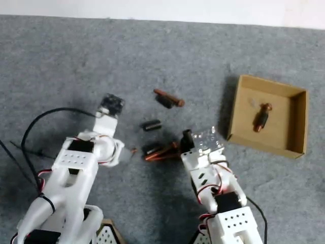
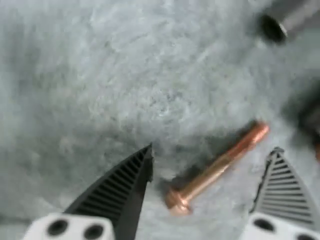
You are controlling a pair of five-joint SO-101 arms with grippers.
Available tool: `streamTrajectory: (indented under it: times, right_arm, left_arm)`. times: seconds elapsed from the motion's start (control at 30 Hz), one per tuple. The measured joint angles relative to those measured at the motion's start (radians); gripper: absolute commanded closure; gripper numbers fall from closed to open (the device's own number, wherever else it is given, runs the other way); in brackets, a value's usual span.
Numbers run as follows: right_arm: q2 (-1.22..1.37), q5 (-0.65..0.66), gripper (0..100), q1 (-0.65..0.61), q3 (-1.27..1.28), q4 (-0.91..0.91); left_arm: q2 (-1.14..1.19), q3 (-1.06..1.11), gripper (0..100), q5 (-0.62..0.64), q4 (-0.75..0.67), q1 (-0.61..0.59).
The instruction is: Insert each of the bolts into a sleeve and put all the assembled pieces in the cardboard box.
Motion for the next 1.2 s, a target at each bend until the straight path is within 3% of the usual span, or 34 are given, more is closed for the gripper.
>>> streamTrajectory:
  times: [0.13, 0.3, 0.47, 0.57, 0.73, 0.9, 1.1, 1.2]
  right_arm:
    - [0.000, 0.000, 99.5, 0.000, 0.000, 0.000]
    - [0.000, 0.000, 99.2, 0.000, 0.000, 0.000]
    - [0.000, 0.000, 99.1, 0.000, 0.000, 0.000]
    - [0.000, 0.000, 99.1, 0.000, 0.000, 0.000]
    - [0.000, 0.000, 99.1, 0.000, 0.000, 0.000]
    - [0.000, 0.000, 99.1, 0.000, 0.000, 0.000]
    - [0.000, 0.000, 99.1, 0.000, 0.000, 0.000]
    - [0.000, 0.000, 99.0, 0.000, 0.000, 0.000]
  left_arm:
    - [-0.002, -0.009, 67, 0.133, 0.009, 0.000]
    - [-0.158, -0.051, 67, 0.203, 0.198, -0.011]
    - [-0.397, 0.015, 67, 0.482, 0.284, -0.112]
    - [-0.540, 0.141, 67, 0.640, 0.273, -0.101]
    - [-0.740, 0.247, 68, 0.712, 0.253, -0.014]
    - [-0.815, 0.249, 79, 0.726, 0.278, 0.009]
    - [-0.815, 0.249, 69, 0.735, 0.288, 0.106]
    - [-0.815, 0.249, 70, 0.740, 0.301, 0.160]
